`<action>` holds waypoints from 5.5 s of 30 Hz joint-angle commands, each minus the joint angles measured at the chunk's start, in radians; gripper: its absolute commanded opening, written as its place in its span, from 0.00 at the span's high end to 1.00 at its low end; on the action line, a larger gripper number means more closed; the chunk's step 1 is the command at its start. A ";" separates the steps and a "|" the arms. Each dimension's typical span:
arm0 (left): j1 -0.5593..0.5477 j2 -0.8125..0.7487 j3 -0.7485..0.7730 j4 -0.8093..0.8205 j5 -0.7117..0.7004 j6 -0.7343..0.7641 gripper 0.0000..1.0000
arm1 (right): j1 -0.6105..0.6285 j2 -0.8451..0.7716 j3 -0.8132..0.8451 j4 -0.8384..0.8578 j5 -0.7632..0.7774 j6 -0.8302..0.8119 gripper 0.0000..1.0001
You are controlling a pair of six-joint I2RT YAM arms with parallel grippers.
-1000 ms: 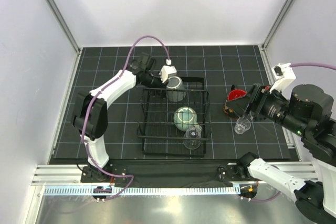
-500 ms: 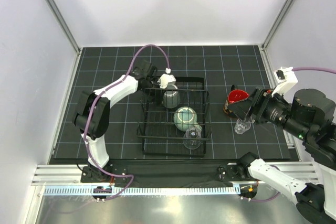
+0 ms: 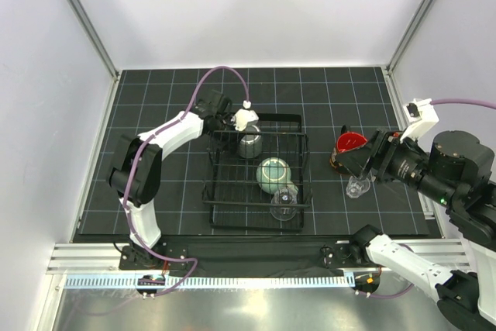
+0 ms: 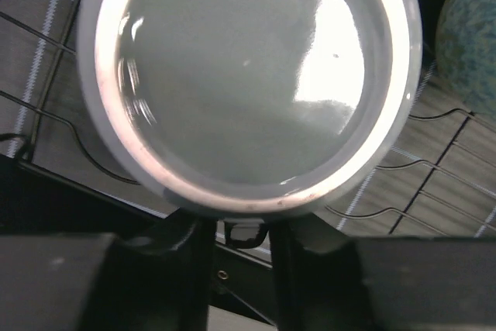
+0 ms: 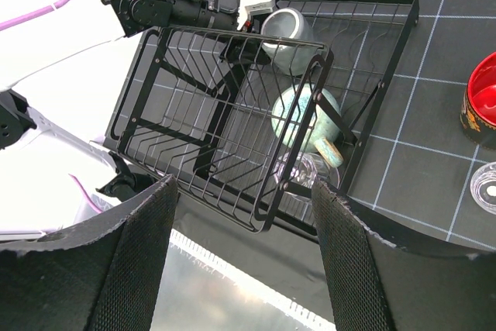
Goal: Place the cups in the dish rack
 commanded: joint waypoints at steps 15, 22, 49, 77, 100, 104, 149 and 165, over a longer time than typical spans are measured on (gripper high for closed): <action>0.062 -0.094 0.008 0.027 0.051 0.032 0.56 | 0.004 0.004 -0.023 0.044 0.000 0.012 0.29; 0.100 -0.155 -0.016 -0.002 0.157 0.022 0.55 | 0.004 0.000 -0.032 0.055 -0.003 0.016 0.29; 0.177 0.335 0.542 0.101 0.341 -0.817 1.00 | 0.004 -0.023 -0.055 0.092 0.013 0.069 0.29; 0.097 0.263 0.259 0.175 0.430 -0.860 1.00 | 0.006 -0.069 -0.106 0.133 -0.006 0.093 0.29; 0.099 0.073 0.047 -0.151 0.303 -0.603 1.00 | 0.006 -0.005 -0.122 0.097 0.011 0.115 0.29; 0.102 0.030 0.007 -0.158 0.284 -0.597 1.00 | 0.006 0.056 -0.091 0.018 0.083 0.121 0.29; 0.255 -0.864 -0.056 -0.272 -0.095 -1.065 0.51 | -0.393 0.331 -0.684 0.224 0.269 -0.039 0.35; 0.245 -1.041 0.004 -0.236 0.037 -1.203 0.36 | -0.394 0.440 -0.836 0.432 0.294 -0.071 0.44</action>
